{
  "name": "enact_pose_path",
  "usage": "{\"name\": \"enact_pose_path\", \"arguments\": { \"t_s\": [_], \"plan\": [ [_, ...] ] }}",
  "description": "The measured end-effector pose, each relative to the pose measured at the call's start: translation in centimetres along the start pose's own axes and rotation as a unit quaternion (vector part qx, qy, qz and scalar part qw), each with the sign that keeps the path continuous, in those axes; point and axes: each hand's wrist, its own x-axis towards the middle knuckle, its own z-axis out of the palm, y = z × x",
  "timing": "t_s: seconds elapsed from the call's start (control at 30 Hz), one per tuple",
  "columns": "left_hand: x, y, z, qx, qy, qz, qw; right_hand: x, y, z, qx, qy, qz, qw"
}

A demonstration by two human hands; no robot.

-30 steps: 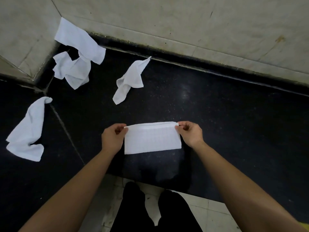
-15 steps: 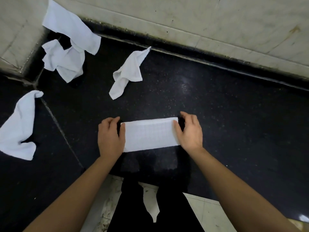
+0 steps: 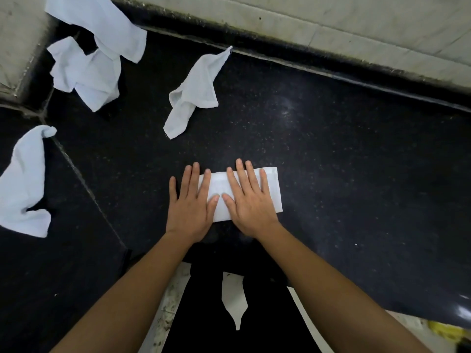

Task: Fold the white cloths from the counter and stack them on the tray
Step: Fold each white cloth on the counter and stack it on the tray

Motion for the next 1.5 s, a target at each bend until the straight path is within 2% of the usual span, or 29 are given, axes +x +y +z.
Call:
{"name": "enact_pose_path", "arguments": {
  "t_s": [0.1, 0.27, 0.47, 0.53, 0.6, 0.67, 0.7, 0.8, 0.87, 1.07, 1.23, 1.33, 1.4, 1.47, 1.5],
  "plan": [
    [0.0, 0.0, -0.3, -0.003, -0.008, 0.006, 1.0, -0.1, 0.8, -0.2, -0.015, -0.014, -0.017, 1.0],
    [-0.2, -0.1, -0.7, -0.006, -0.005, 0.005, 1.0, -1.5, 5.1, -1.5, -0.047, -0.026, 0.053, 0.997],
    [-0.2, 0.2, -0.7, 0.003, -0.017, 0.003, 1.0, -1.5, 5.2, -2.0, -0.039, -0.071, 0.063, 0.995],
    [-0.2, 0.1, -0.6, 0.002, -0.024, 0.0, 1.0, -1.9, 4.8, -2.5, -0.018, -0.063, 0.076, 0.995],
    [0.0, 0.2, -0.8, -0.005, -0.028, 0.003, 1.0, -2.9, 4.4, -3.6, 0.039, -0.013, 0.121, 0.992],
    [0.1, 0.1, -1.0, -0.007, -0.035, 0.005, 0.999, -4.0, 3.9, -4.8, 0.11, 0.052, 0.19, 0.974],
    [0.1, 0.1, -1.0, -0.007, -0.036, 0.007, 0.999, -4.5, 3.7, -5.2, 0.149, 0.06, 0.235, 0.959],
    [-0.1, 0.0, -0.9, -0.003, -0.035, 0.005, 0.999, -4.4, 3.3, -5.9, 0.242, 0.001, 0.36, 0.901],
    [-0.1, 0.2, -1.1, 0.002, -0.037, 0.001, 0.999, -3.7, 3.3, -6.5, 0.257, -0.044, 0.403, 0.877],
    [0.1, 0.3, -1.3, 0.0, -0.038, 0.005, 0.999, -2.6, 4.8, -7.9, 0.346, -0.127, 0.463, 0.806],
    [0.0, 0.5, -1.9, -0.012, -0.076, 0.005, 0.997, -2.8, 5.9, -8.1, 0.441, -0.101, 0.43, 0.781],
    [0.0, 0.5, -2.8, -0.046, -0.073, -0.008, 0.996, -2.8, 6.1, -8.8, 0.453, -0.065, 0.417, 0.785],
    [-0.6, 0.7, -3.9, -0.136, -0.013, -0.051, 0.989, -2.9, 5.7, -9.7, 0.432, -0.033, 0.408, 0.804],
    [-1.2, 0.7, -4.7, -0.279, 0.058, -0.152, 0.946, -3.3, 4.3, -11.1, 0.393, -0.006, 0.378, 0.839],
    [-1.3, 0.6, -5.0, -0.359, 0.068, -0.22, 0.904, -3.6, 3.4, -11.6, 0.374, 0.007, 0.359, 0.855]
  ]
}}
